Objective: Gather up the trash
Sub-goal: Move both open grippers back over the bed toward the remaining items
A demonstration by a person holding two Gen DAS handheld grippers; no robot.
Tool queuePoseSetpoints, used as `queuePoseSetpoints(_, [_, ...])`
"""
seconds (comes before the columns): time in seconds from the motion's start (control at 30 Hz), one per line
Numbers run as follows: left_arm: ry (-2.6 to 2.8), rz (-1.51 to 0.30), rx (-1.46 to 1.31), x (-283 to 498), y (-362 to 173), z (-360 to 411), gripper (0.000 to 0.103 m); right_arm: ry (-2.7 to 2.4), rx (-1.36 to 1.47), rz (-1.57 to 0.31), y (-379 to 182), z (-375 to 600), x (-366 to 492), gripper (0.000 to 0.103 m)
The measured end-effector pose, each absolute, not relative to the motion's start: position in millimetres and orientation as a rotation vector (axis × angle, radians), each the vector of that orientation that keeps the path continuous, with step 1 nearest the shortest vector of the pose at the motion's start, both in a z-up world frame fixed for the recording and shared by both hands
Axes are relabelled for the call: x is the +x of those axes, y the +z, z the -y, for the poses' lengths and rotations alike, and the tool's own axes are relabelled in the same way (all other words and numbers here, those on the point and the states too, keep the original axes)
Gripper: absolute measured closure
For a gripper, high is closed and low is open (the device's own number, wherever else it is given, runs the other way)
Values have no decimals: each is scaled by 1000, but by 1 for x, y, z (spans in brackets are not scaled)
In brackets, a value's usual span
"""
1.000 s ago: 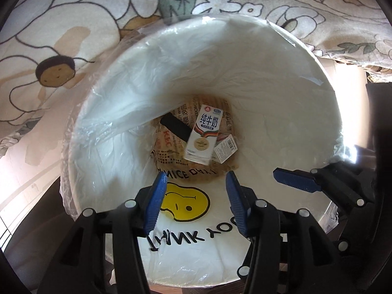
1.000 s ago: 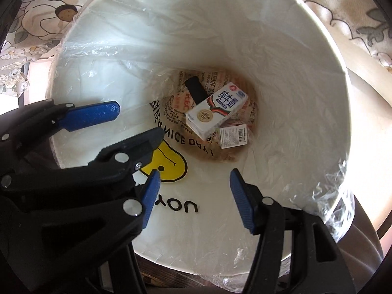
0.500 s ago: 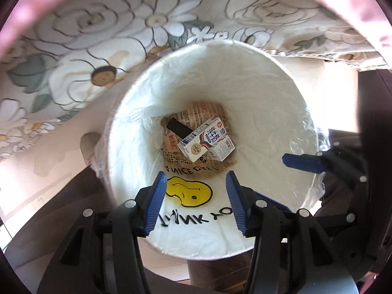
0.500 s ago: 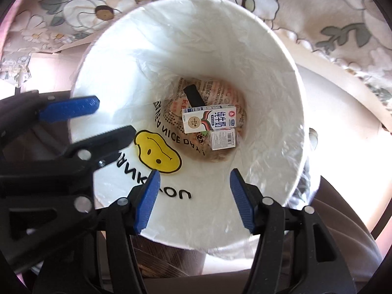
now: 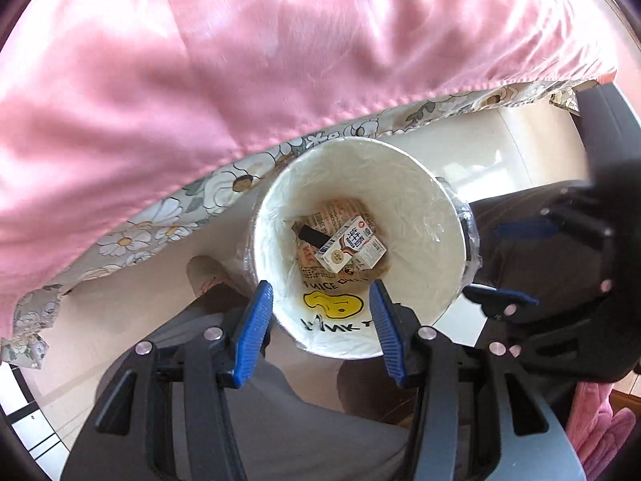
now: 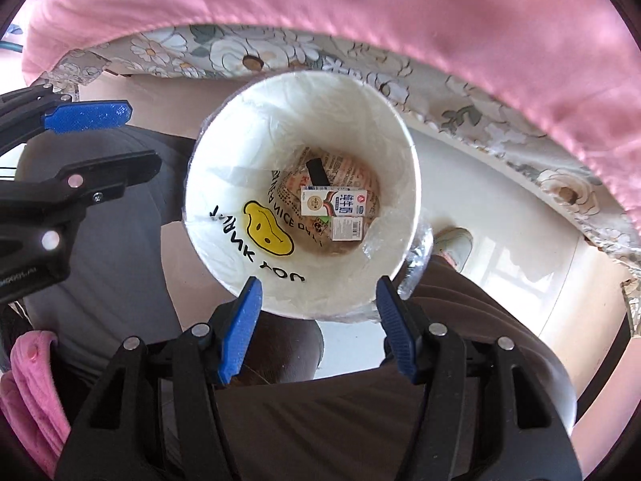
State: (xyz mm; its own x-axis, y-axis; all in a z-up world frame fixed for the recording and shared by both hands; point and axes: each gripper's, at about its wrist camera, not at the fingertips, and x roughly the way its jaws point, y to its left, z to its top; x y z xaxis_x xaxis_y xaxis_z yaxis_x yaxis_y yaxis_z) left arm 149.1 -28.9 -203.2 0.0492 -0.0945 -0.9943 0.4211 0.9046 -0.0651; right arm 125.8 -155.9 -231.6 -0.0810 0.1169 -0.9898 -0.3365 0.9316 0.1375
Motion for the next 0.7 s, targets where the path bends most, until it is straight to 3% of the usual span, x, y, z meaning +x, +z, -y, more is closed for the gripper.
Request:
queuePoseSetpoints(0.2, [-385,-1385,309,155,-140,20,49,360,-188,-1487,-153,176,138,42])
queuePoseSetpoints(0.27, [-381,-1350,321,160,-118,18,47,347,-198,-1435,-128,182,145,35])
queuePoseSetpoints(0.47, [-363,-1262,389,181,-67,21,46,347,-171,-1326,-55,195,175,35])
queuePoseSetpoints(0.57, [-351,-1226,402,194,-44,23,39,332,-194,-1267,-22,199,192,31])
queuePoseSetpoints(0.7, [-336,-1188,393,217,-18,22,38,312,-207,-1202,16,206,217,30])
